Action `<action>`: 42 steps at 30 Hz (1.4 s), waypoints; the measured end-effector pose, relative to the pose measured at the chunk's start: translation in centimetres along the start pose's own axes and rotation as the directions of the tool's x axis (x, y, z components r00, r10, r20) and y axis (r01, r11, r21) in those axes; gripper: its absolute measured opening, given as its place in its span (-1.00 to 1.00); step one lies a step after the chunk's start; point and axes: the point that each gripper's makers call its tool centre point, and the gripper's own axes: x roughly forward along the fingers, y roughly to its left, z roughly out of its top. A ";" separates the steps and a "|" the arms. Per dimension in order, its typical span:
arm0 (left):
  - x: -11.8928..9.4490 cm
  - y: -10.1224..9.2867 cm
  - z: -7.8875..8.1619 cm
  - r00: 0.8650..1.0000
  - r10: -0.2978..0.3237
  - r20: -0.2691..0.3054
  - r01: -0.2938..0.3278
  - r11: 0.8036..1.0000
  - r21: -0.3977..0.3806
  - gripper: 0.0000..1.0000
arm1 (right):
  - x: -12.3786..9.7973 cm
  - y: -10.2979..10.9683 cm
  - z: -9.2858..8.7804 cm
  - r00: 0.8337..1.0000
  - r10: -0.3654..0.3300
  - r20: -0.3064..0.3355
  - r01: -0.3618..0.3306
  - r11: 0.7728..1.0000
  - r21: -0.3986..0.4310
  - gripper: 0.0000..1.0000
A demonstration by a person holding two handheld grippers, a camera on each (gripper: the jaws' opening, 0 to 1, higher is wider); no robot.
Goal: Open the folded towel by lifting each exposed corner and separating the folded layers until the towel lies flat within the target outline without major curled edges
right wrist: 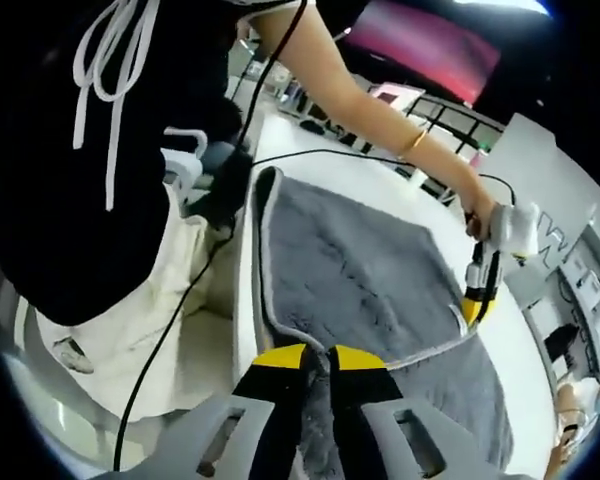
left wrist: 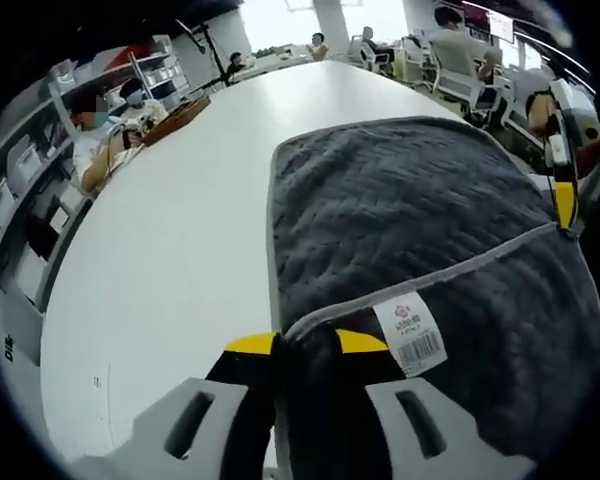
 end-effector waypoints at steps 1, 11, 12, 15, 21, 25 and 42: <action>0.0 0.0 0.0 1.000 0.001 0.000 -0.001 1.000 0.003 -0.65 | 0.0 0.0 0.0 1.000 -0.002 0.000 0.002 1.000 0.003 -1.00; -0.7 0.4 0.2 0.999 0.040 0.018 -0.041 0.999 0.023 -0.95 | -0.3 -0.3 0.1 1.000 -0.025 0.004 0.024 0.999 0.026 -1.00; -0.9 0.5 0.2 0.999 0.047 0.023 -0.047 0.999 0.018 -0.96 | -0.4 -0.5 0.4 0.999 -0.035 0.014 0.035 0.999 0.030 -1.00; -1.1 0.4 0.1 0.998 0.043 0.039 -0.044 0.999 0.006 -0.96 | -0.5 -0.7 0.9 0.998 -0.048 0.031 0.047 0.998 0.031 -1.00; -1.6 0.8 0.2 0.996 0.068 0.062 -0.068 0.998 -0.002 -0.96 | -0.5 -1.6 1.9 0.993 -0.092 0.067 0.090 0.995 0.033 -1.00; -2.7 1.2 0.4 0.991 0.097 0.091 -0.098 0.995 0.001 -0.97 | -0.6 -2.4 3.2 0.986 -0.131 0.105 0.129 0.991 0.027 -1.00; -8.8 3.5 -1.8 0.946 0.272 0.177 -0.261 0.962 -0.083 -0.97 | 0.1 -4.5 8.9 0.944 -0.210 0.255 0.220 0.975 -0.012 -1.00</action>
